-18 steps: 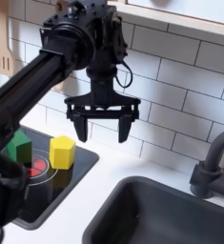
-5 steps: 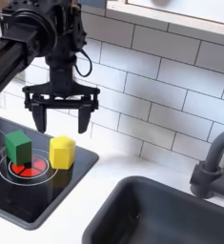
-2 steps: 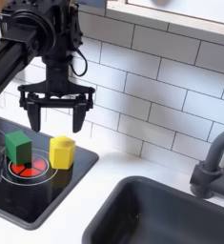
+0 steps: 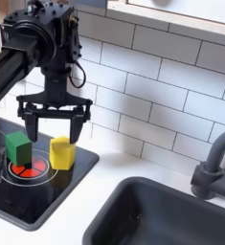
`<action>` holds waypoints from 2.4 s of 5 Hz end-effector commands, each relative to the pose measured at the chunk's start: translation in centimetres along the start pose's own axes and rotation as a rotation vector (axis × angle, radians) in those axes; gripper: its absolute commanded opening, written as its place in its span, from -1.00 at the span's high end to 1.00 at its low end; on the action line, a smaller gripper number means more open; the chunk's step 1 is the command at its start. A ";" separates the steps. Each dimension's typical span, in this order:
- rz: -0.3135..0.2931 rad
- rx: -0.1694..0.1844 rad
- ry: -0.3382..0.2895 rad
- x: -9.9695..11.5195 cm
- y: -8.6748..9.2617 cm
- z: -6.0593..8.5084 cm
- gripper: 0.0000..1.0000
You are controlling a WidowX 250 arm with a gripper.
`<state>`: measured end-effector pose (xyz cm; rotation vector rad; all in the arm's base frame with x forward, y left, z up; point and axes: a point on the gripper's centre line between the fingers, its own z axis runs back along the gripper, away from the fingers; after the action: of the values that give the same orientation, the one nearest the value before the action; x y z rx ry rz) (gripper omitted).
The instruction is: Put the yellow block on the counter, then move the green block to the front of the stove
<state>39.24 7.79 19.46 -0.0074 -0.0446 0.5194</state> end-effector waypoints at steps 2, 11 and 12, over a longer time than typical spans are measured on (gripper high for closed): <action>-0.006 -0.009 -0.022 0.0 0.0 0.2 -1.00; 0.070 0.030 0.014 0.8 -1.4 -2.1 -1.00; 0.107 0.025 0.008 1.5 -1.3 -1.8 -1.00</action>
<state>41.36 7.09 17.72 0.0187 -0.0327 0.6146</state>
